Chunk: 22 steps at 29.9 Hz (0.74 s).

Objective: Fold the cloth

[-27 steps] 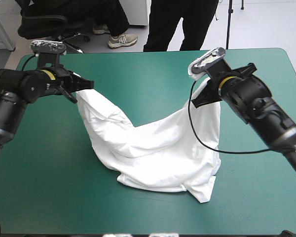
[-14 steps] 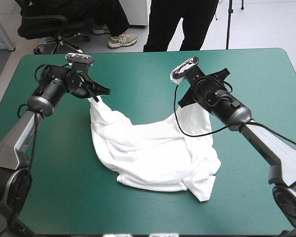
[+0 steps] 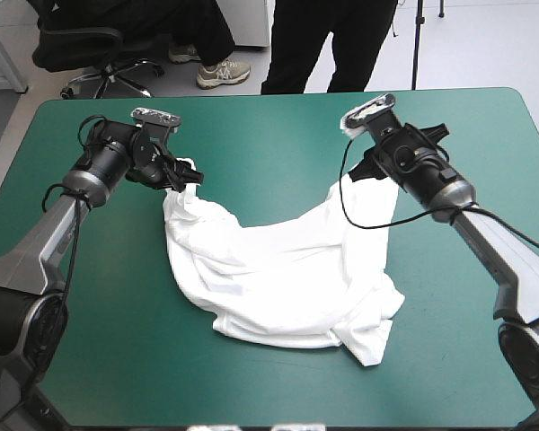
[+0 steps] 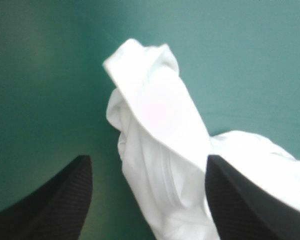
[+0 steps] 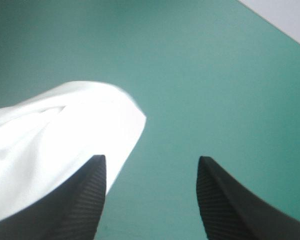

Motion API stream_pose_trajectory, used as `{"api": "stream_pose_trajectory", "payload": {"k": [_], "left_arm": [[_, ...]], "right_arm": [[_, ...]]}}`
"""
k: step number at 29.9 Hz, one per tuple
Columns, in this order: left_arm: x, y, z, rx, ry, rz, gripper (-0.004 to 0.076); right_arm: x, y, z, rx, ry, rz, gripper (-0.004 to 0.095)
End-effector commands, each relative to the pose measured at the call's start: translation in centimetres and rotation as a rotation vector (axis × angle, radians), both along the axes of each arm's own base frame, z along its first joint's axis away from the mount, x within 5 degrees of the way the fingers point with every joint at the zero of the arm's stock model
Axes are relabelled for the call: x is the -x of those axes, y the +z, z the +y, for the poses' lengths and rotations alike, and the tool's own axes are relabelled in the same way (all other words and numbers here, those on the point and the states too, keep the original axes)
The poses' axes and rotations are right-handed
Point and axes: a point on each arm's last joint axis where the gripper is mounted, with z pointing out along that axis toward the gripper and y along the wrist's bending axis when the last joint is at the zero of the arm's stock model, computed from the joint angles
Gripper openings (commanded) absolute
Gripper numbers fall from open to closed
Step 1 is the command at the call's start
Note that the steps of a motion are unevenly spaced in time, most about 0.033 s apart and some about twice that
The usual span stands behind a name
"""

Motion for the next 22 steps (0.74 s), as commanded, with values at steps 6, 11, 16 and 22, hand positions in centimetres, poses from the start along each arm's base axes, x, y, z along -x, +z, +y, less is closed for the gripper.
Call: {"api": "stream_pose_trajectory", "payload": {"k": [6,11,16,22], "left_arm": [[6.9,9.8,2.1,0.008,0.05,-0.127,0.0515],[10.1,11.4,2.9,0.035,0.111,-0.061,0.0515],[11.1,11.4,2.7,0.082,0.123,-0.003,0.0515],[10.3,9.2,2.0,0.103,0.113,0.084,0.0509]], "right_arm": [[5.5,9.7,-4.2,-0.049,-0.057,-0.195,0.0557],[9.0,11.3,-5.0,-0.125,-0.053,-0.134,0.0558],[11.5,10.9,-5.6,-0.123,-0.068,0.042,0.0548],[13.2,11.5,-5.1,-0.215,0.014,0.08,0.0522]]}}
